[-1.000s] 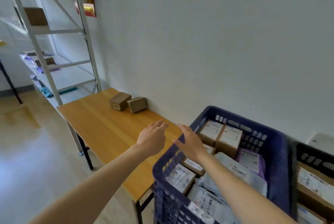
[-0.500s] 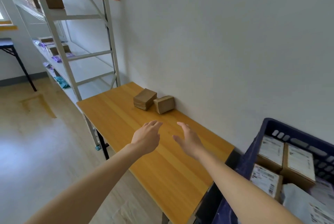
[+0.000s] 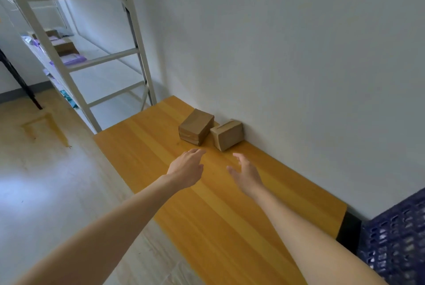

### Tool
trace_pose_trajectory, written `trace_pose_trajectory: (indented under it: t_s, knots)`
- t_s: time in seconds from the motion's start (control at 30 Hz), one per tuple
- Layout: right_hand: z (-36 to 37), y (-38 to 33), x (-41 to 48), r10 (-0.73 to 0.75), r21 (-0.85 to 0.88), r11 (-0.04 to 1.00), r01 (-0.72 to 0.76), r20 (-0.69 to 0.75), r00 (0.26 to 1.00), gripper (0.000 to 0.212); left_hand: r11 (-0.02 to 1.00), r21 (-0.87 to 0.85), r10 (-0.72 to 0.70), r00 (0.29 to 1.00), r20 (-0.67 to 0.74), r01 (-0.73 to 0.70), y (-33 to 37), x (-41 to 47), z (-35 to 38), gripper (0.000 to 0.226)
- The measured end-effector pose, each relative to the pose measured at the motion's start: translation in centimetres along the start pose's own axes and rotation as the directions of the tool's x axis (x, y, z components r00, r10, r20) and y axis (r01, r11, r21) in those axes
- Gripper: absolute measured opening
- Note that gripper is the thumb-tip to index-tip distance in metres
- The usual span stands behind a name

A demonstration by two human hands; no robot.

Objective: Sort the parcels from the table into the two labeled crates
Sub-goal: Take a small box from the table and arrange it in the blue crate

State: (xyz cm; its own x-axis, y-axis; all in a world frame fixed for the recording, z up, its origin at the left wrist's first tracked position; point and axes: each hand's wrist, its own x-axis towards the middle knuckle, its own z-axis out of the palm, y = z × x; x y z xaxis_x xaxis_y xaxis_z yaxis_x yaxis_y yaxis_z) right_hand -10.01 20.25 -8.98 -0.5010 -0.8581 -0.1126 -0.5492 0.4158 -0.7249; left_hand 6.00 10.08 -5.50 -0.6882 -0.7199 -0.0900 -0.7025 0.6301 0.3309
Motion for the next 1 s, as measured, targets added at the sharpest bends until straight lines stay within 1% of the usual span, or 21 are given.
trace_pose_trajectory:
  t_s: [0.17, 0.27, 0.43, 0.53, 0.67, 0.77, 0.83, 1.0]
  knots:
    - [1.2, -0.2, 4.4, 0.067, 0.041, 0.997, -0.066, -0.013, 0.998, 0.051, 0.999, -0.054, 0.01, 0.998, 0.065, -0.007, -2.1, 5.3, 0.2, 0.05]
    - [1.7, -0.1, 6.5, 0.117, 0.066, 0.991, -0.114, -0.041, 0.992, 0.055, 0.993, -0.112, 0.039, 0.994, 0.105, -0.027, -3.5, 8.5, 0.2, 0.05]
    - [2.9, 0.1, 10.4, 0.228, 0.121, 0.969, -0.217, -0.083, 0.97, 0.063, 0.937, -0.35, 0.045, 0.988, 0.148, 0.01, -6.0, 14.8, 1.1, 0.046]
    - [3.5, 0.3, 13.2, 0.277, 0.158, 0.954, -0.255, -0.134, 0.952, 0.063, 0.895, -0.447, 0.09, 0.976, 0.198, 0.008, -6.8, 19.2, 1.8, 0.045]
    - [5.1, 0.5, 16.2, 0.398, 0.262, 0.9, -0.348, -0.173, 0.901, 0.06, 0.821, -0.564, 0.098, 0.953, 0.288, 0.086, -7.1, 24.4, 2.4, 0.044]
    - [6.5, 0.4, 18.4, 0.51, 0.375, 0.825, -0.422, -0.174, 0.842, 0.06, 0.817, -0.574, 0.161, 0.935, 0.316, 0.053, -6.8, 27.6, 3.4, 0.044]
    - [7.2, 0.1, 19.6, 0.553, 0.429, 0.785, -0.446, -0.164, 0.817, 0.059, 0.818, -0.574, 0.176, 0.932, 0.318, 0.041, -6.6, 29.3, 4.1, 0.044]
    - [7.0, 0.7, 22.8, 0.633, 0.503, 0.718, -0.481, -0.184, 0.752, 0.06, 0.759, -0.63, 0.133, 0.907, 0.399, 0.166, -6.0, 33.0, 6.3, 0.042]
